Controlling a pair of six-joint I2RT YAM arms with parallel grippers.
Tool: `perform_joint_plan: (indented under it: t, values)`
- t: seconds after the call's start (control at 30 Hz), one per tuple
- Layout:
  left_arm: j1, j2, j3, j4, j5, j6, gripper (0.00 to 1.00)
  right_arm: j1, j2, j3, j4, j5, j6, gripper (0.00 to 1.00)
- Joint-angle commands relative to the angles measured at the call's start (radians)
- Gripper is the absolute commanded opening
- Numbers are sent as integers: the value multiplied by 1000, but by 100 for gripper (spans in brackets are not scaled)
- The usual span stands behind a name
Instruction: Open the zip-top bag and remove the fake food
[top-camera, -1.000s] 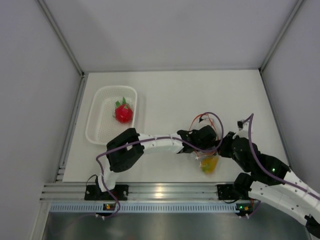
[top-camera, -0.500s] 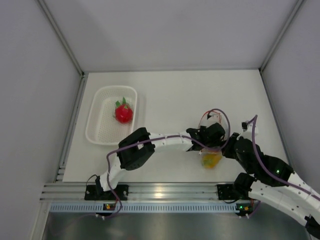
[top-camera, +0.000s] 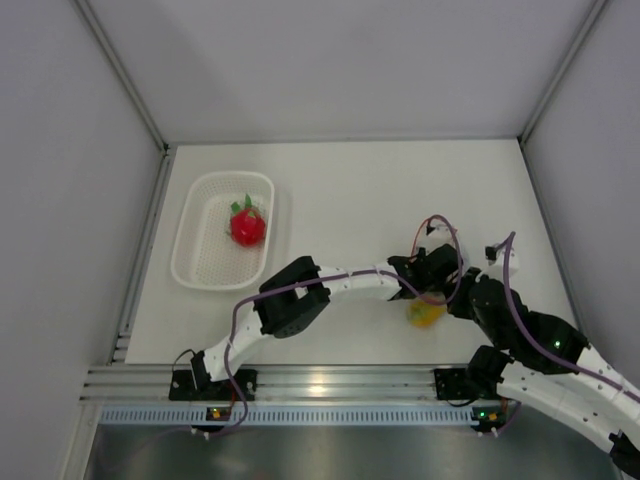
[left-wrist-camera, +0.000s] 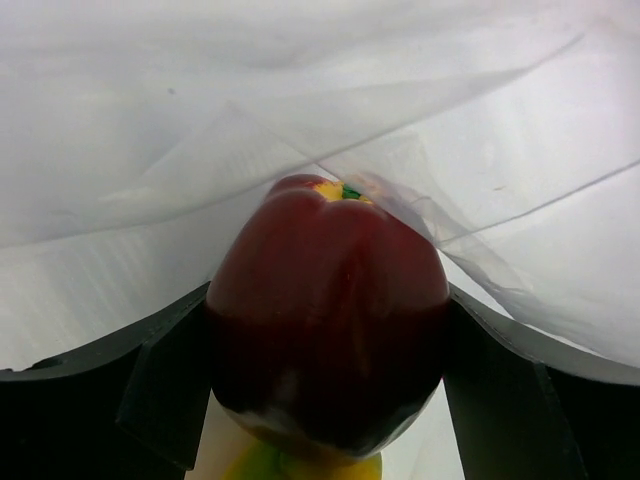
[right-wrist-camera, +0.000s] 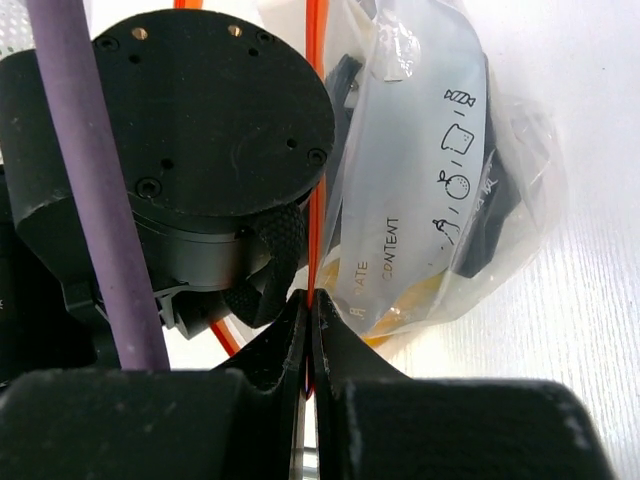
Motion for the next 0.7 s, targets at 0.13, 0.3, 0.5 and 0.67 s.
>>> perform_joint_plan:
  t: [0.13, 0.3, 0.5, 0.67]
  values:
    - [7, -141, -121, 1, -98, 78, 16, 13, 1, 53, 36, -8, -31, 0]
    - [7, -339, -320, 21, -106, 127, 0, 13, 92, 142, 55, 86, -100, 0]
    - [7, -550, -555, 136, -84, 184, 0, 11, 259, 255, 138, 92, -255, 0]
    - [7, -684, -675, 162, -92, 243, 0, -10, 438, 387, 188, -12, -382, 0]
